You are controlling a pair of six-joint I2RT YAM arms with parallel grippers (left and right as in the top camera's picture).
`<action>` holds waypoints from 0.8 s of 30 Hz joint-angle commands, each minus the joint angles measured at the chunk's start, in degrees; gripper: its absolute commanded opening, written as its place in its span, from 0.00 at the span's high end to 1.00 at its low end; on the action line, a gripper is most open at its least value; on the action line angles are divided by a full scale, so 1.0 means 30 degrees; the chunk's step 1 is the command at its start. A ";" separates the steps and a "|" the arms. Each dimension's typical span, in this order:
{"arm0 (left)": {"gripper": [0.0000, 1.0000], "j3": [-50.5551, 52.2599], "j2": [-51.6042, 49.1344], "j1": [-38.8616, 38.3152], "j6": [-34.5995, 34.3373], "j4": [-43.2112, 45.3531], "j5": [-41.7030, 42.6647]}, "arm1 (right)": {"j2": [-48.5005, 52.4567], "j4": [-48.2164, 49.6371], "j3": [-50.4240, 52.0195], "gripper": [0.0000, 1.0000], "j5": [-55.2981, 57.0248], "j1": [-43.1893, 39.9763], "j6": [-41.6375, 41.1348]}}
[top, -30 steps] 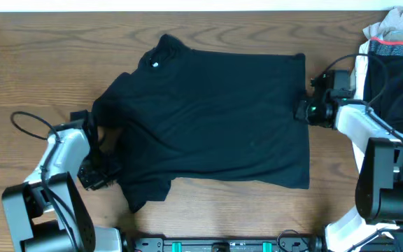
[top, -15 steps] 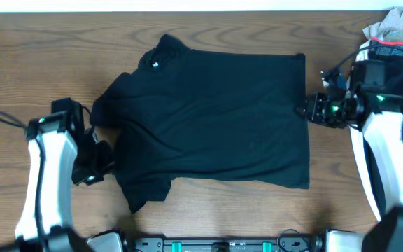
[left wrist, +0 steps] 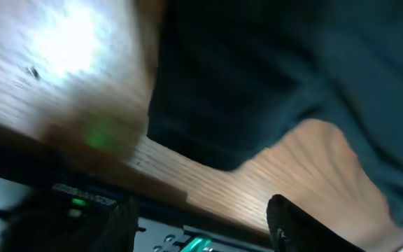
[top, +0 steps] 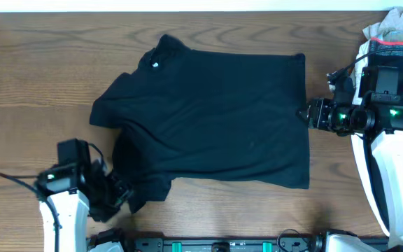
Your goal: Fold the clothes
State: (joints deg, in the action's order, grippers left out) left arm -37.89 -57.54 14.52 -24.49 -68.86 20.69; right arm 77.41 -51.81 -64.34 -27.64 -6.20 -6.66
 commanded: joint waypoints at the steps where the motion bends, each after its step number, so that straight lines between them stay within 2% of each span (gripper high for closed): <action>1: 0.38 0.1290 -0.0408 0.0044 -0.2980 0.0517 0.0474 | -0.0087 -0.0109 -0.0262 0.50 -0.0291 -0.0036 0.0379; 13: 0.37 0.3177 -0.3016 0.0044 -0.5967 0.5362 0.0539 | -0.0087 -0.0401 -0.0226 0.50 -0.0291 -0.0036 0.0386; 16: 0.39 0.3177 -0.3614 0.0044 -0.6091 0.6513 0.0554 | -0.0087 -0.0452 -0.0226 0.50 -0.0291 -0.0036 0.0393; 19: 0.47 0.3177 -0.4051 0.0044 -0.6069 0.7191 0.0546 | -0.0087 -0.0444 -0.0226 0.50 -0.0284 -0.0036 0.0386; 22: 0.64 0.3177 -0.4379 0.0044 -0.5595 0.7657 0.0539 | -0.0087 -0.0444 -0.0226 0.50 -0.0284 -0.0036 0.0386; 24: 0.79 0.3177 -0.4430 0.0044 -0.5027 0.7716 0.0546 | -0.0087 -0.0437 -0.0226 0.50 -0.0284 -0.0036 0.0386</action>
State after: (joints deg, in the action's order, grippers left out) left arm -28.67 -70.41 14.52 -41.45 -45.78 22.39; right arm 77.41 -52.95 -64.34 -27.66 -6.20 -6.66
